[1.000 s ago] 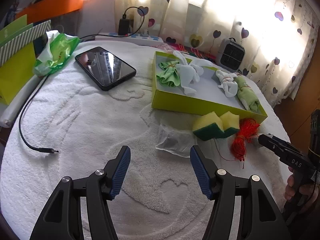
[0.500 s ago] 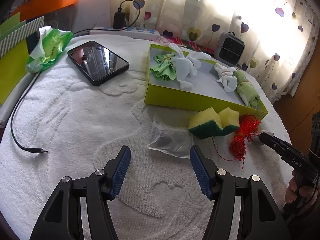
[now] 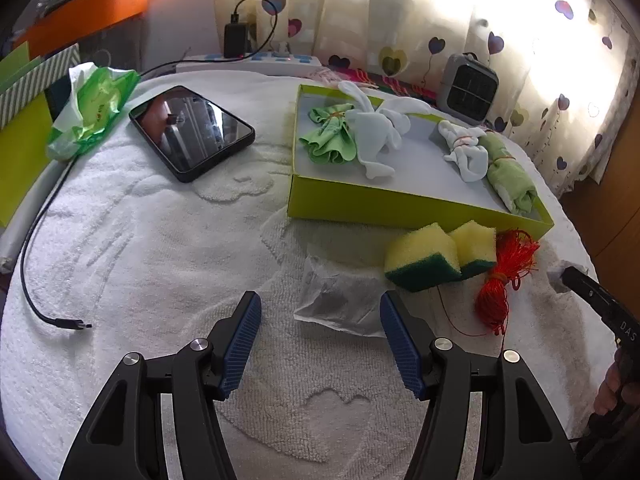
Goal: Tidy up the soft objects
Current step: 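Lower the right tool onto the white tissue and close on it, then carry the white tissue with the right tool over the box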
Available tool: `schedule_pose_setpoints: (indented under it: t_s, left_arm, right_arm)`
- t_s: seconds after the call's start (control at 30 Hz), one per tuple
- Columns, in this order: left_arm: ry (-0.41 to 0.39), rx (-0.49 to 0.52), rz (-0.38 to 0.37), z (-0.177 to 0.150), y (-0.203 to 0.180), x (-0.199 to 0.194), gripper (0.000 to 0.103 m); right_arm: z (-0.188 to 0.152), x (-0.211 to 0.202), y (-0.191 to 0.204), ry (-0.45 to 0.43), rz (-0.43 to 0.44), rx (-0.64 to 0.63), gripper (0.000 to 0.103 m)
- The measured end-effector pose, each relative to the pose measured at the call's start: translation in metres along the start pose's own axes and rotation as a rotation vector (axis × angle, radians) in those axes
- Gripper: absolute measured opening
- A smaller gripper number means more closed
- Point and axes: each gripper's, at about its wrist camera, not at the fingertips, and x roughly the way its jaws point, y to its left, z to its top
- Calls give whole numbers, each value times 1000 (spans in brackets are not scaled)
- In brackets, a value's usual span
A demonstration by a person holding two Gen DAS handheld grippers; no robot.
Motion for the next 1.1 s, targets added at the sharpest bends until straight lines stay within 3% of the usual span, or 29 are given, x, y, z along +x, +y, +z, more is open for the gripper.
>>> schedule_pose_setpoints:
  t_s: [0.2,0.53,0.77,0.93,1.0,1.1]
  left_arm:
    - [5,37,42,2,-8,5,62]
    - [-4,18,50,4,-7,6,61]
    - [-16,4,75,6,-1,5,38]
    - [-24,-10,75,4,2,3,29]
    - [-27,-13,85,4,2,3,20]
    - [-28,-21,79,4,3,3,18]
  right_arm:
    - [-1,-3,-6,-9,3,22,18]
    - [-2,-2,-5,-7,19,18,18]
    - [-3,-1,-5,-4,31,15,18]
    - [-4,0,-4,-1,33,16,18]
    - [-3,0,-4,-1,32,17,18]
    - [-4,0,-4,-1,33,17,18]
